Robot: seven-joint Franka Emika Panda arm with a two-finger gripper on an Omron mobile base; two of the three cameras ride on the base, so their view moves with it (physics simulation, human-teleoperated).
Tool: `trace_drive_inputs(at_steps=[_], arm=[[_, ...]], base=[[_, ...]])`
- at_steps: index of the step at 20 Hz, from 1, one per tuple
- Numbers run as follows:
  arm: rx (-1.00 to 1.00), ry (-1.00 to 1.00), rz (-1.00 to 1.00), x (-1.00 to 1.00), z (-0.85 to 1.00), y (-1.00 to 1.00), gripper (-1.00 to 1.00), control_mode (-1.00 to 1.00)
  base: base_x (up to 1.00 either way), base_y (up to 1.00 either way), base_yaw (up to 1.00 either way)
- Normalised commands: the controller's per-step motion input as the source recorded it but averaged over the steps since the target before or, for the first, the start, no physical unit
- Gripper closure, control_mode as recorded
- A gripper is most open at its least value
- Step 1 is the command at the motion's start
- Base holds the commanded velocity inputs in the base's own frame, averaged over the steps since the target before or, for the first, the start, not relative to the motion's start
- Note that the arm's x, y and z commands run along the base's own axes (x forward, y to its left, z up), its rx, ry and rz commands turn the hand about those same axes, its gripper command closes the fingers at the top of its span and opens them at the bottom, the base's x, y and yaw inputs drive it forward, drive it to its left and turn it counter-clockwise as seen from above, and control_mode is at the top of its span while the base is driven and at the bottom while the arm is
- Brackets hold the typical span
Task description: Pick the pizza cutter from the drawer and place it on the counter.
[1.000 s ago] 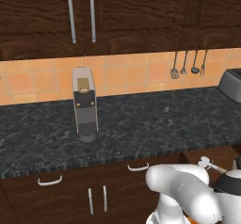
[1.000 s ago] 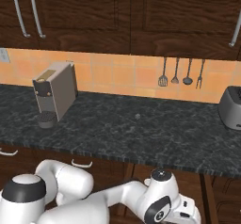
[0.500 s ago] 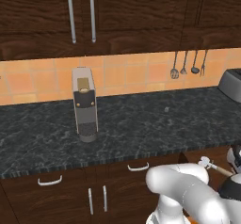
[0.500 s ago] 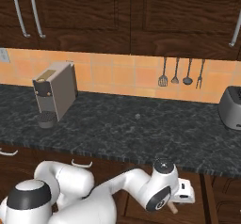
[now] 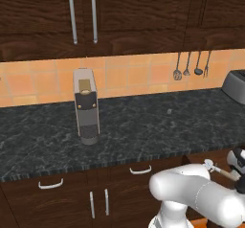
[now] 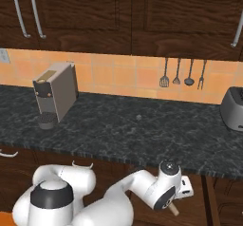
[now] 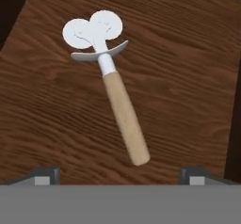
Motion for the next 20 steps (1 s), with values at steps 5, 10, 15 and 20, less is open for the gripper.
trace_drive_inputs(at_steps=[5, 10, 15, 20], arm=[[0.0, 0.01, 0.16, 0.03, -0.27, 0.02, -1.0, -1.0], [0.0, 0.0, 0.16, 0.08, -0.39, 0.0, -1.0, -1.0], [0.0, 0.0, 0.15, 0.18, -0.38, 0.0, -1.0, -1.0], [0.0, 0.0, 0.13, 0.11, -0.35, 0.0, -1.0, -1.0]], base=[[0.0, 0.0, 0.0], [0.0, 0.0, 0.0], [0.0, 0.0, 0.0], [0.0, 0.0, 0.0]])
